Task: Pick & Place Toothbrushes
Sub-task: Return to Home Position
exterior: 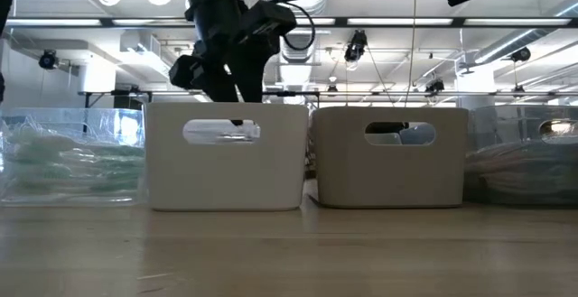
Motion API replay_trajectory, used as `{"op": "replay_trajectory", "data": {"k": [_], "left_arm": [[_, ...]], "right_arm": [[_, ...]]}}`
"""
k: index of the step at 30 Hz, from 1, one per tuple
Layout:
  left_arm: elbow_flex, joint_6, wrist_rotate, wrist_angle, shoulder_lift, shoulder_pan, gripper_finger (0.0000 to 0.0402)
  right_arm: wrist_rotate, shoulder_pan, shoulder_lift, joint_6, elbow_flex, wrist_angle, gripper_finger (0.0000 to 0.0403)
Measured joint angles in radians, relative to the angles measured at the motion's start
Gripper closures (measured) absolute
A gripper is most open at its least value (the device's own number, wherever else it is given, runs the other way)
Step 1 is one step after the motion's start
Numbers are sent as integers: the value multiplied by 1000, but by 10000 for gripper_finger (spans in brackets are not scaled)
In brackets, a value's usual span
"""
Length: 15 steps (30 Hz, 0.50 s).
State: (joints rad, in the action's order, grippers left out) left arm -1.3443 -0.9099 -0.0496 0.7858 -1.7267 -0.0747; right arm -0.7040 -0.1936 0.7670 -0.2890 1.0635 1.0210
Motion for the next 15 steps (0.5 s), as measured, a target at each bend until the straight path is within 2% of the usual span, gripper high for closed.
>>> {"op": "replay_trajectory", "data": {"k": [7,10,15], "left_arm": [[-62,51,-14,28,0,8,232],[-119,101,-25,93,1,8,232],[-228,192,-150,184,42,-11,232]], "right_arm": [[0,0,0,0,-18,0,307],[0,0,0,0,-32,-1,312],[13,0,0,-10,-56,0,321]]}}
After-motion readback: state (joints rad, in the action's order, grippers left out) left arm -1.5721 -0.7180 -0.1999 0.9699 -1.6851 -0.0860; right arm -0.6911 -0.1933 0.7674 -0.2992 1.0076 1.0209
